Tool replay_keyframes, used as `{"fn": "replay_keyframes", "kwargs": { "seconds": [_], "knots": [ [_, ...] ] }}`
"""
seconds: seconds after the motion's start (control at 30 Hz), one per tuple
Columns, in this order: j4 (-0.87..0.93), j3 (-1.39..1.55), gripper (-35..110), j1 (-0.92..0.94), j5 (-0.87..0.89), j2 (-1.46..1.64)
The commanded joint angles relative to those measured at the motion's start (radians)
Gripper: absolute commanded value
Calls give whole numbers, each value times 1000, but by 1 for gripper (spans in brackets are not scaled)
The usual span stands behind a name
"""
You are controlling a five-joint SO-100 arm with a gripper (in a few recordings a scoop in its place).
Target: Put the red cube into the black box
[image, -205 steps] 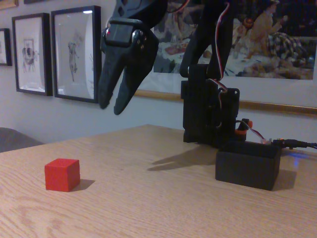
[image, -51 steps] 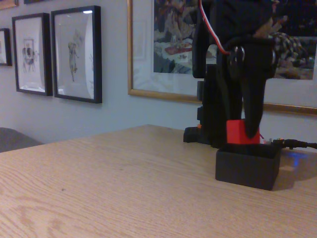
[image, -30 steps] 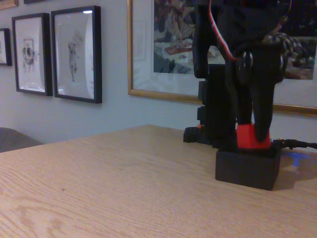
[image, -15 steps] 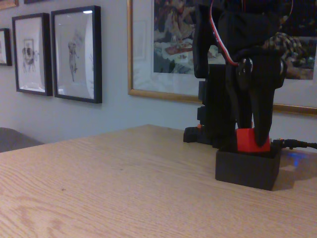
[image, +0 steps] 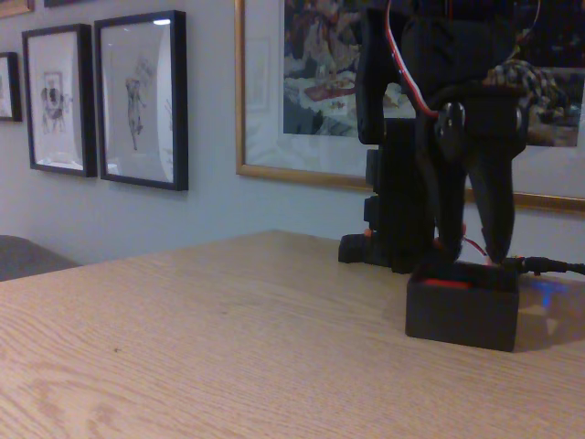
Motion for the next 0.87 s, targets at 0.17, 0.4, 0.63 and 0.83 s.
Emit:
{"fn": "replay_keyframes", "kwargs": {
  "seconds": [0.17,0.4,0.63,0.83],
  "knots": [
    [104,-184,28,-135,58,-3],
    [52,-222,7,-399,-14,-55],
    [-15,-12,0,-618,-8,207],
    [-44,81,18,-729,17,238]
  ]
}}
